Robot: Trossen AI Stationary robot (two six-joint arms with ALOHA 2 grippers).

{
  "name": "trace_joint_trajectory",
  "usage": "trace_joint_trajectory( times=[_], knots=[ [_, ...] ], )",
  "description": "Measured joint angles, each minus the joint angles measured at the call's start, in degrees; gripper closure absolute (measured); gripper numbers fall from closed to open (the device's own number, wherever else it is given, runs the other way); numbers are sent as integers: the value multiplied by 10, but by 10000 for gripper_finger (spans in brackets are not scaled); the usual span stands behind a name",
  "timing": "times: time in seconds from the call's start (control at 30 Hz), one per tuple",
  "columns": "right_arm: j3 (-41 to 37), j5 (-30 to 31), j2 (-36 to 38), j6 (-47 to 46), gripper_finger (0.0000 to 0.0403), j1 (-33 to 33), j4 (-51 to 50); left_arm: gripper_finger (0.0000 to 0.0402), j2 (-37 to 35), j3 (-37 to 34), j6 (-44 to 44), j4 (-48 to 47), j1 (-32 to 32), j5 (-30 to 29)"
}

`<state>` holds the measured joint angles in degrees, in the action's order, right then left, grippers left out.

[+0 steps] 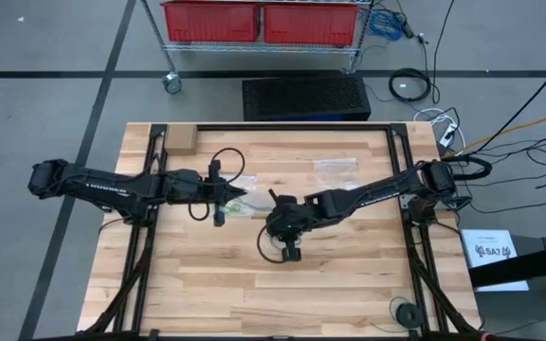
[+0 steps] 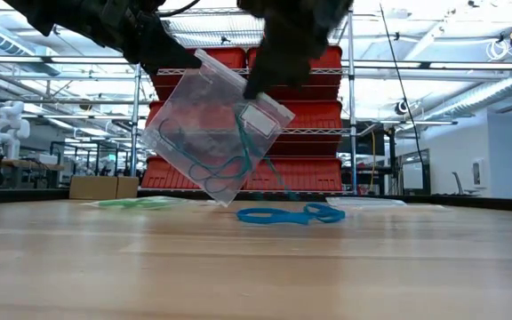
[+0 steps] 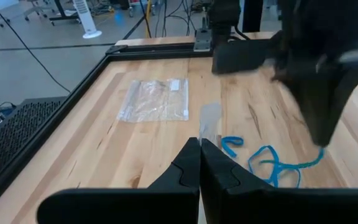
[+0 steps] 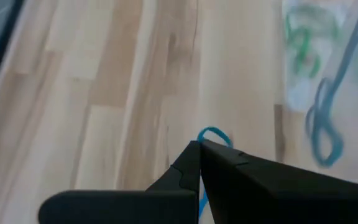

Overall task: Sort rubber bands
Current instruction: Put the blue rubber band in the transparent zip bag

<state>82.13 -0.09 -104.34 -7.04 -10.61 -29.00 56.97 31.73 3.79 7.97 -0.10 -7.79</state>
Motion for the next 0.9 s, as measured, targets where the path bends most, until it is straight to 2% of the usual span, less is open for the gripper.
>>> trace_joint_trajectory(
  times=[0.13,0.43,0.6,0.7,0.9],
  knots=[
    [60,10,1,17,403,-1,-46,402,0,0,0,-4,0,0],
    [219,87,1,47,403,-1,-178,402,0,0,1,-13,0,1],
    [295,112,1,61,403,0,-232,402,0,0,14,-3,-3,68],
    [328,126,1,63,403,-1,-247,402,0,0,17,6,-9,75],
    [345,141,2,60,403,0,-264,402,0,0,26,6,-12,75]
  ],
)
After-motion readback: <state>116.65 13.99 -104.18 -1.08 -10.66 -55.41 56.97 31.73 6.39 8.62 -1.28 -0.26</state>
